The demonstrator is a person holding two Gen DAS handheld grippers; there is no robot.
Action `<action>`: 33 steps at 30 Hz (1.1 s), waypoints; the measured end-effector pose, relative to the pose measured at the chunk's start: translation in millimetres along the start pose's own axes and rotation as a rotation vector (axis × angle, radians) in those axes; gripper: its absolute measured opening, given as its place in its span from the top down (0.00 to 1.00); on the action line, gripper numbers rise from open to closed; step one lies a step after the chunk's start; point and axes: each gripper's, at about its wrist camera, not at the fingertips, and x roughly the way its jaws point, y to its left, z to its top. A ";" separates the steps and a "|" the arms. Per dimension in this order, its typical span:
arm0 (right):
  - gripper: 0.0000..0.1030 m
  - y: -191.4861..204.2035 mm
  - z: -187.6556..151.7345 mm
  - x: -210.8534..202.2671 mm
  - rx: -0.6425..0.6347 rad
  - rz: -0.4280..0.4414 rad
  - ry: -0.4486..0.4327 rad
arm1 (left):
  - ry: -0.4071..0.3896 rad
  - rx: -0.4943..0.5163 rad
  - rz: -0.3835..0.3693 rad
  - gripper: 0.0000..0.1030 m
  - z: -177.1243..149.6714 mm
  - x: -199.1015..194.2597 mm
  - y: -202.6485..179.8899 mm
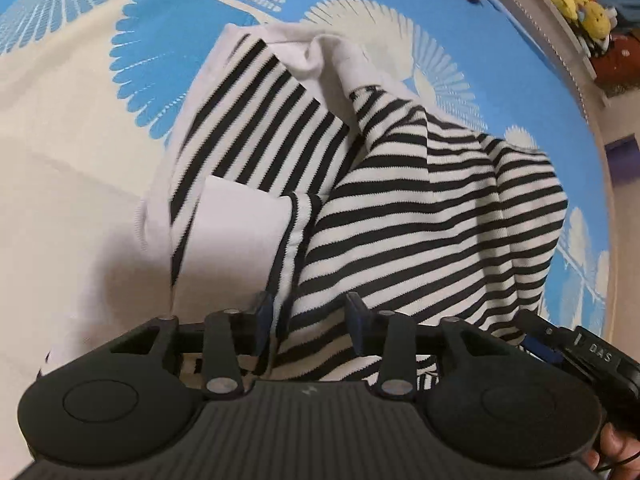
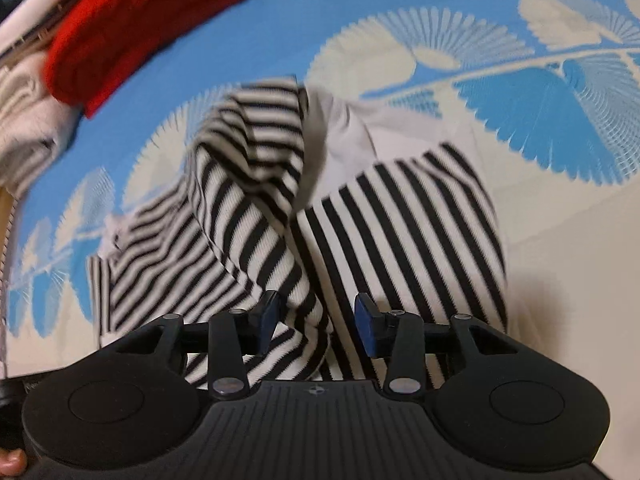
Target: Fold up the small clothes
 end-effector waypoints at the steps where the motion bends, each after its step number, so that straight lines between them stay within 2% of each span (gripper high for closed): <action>1: 0.60 0.3 -0.3 3.4 -0.005 -0.004 0.005 | 0.001 0.018 -0.016 0.96 0.9 0.6 -3.9; 2: 0.68 0.3 -0.2 4.2 -0.012 -0.003 0.005 | -0.017 0.027 -0.032 0.99 2.4 -1.3 -7.0; 3: 0.96 1.6 0.2 2.6 -0.018 0.009 -0.009 | -0.064 0.036 -0.047 0.99 4.8 -9.2 -10.9; 5: 0.96 1.1 5.0 -14.5 0.000 0.055 -0.067 | -0.203 0.087 -0.101 0.99 10.8 -32.6 -20.2; 7: 0.96 4.5 11.4 -52.9 0.022 0.168 -0.169 | -0.328 0.092 -0.216 0.99 16.9 -57.2 -21.4; 9: 0.96 12.7 10.8 -100.5 -0.030 0.262 -0.300 | -0.409 0.089 -0.299 0.99 20.7 -74.8 -17.0; 11: 0.97 19.4 -2.0 -142.0 -0.118 0.316 -0.401 | -0.436 0.090 -0.327 0.99 25.2 -82.8 -9.9; 12: 0.96 21.3 -11.6 -154.9 -0.158 0.353 -0.405 | -0.411 0.086 -0.315 0.98 27.3 -81.8 -4.7; 13: 0.96 22.8 -18.4 -157.9 -0.193 0.381 -0.372 | -0.343 0.088 -0.262 0.95 30.1 -74.6 0.8; 15: 0.95 34.4 -34.5 -137.3 -0.343 0.390 -0.139 | -0.167 0.095 -0.062 0.93 33.3 -48.2 12.9; 16: 0.94 40.2 -45.0 -120.8 -0.427 0.357 -0.017 | -0.094 0.073 0.059 0.91 32.3 -34.9 23.1; 17: 0.93 44.5 -56.0 -106.7 -0.499 0.279 0.036 | -0.069 0.026 0.117 0.92 31.0 -29.7 33.9; 18: 0.90 45.7 -60.5 -99.4 -0.523 0.198 0.022 | -0.069 -0.034 0.103 0.92 30.6 -30.7 44.0; 19: 0.85 44.1 -59.3 -94.7 -0.510 0.142 0.000 | -0.068 -0.073 0.051 0.91 31.4 -34.5 48.6; 20: 0.84 40.3 -54.5 -92.8 -0.475 0.125 -0.017 | -0.074 -0.081 0.001 0.80 32.2 -40.2 47.7; 21: 0.80 33.7 -45.7 -92.3 -0.413 0.127 -0.043 | -0.091 -0.071 -0.036 0.58 32.8 -46.0 44.4; 22: 0.73 26.9 -37.3 -91.2 -0.340 0.122 -0.071 | -0.108 -0.063 -0.065 0.46 31.2 -51.5 40.6; 23: 0.70 18.4 -29.4 -89.3 -0.258 0.102 -0.095 | -0.110 -0.057 -0.087 0.35 29.8 -53.3 37.9; 27: 0.62 -4.6 -12.4 -68.8 -0.065 0.034 -0.096 | -0.012 -0.051 -0.170 0.35 19.9 -39.1 17.7; 31: 0.61 -25.4 -6.8 -35.5 0.101 0.031 -0.026 | 0.024 -0.041 -0.147 0.38 8.5 -19.3 9.5; 32: 0.61 -27.6 -6.6 -28.5 0.130 0.034 -0.008 | 0.020 -0.045 -0.141 0.43 7.1 -17.0 7.3; 33: 0.61 -28.8 -10.4 -18.9 0.152 0.032 0.003 | 0.016 -0.047 -0.138 0.55 5.5 -15.9 4.6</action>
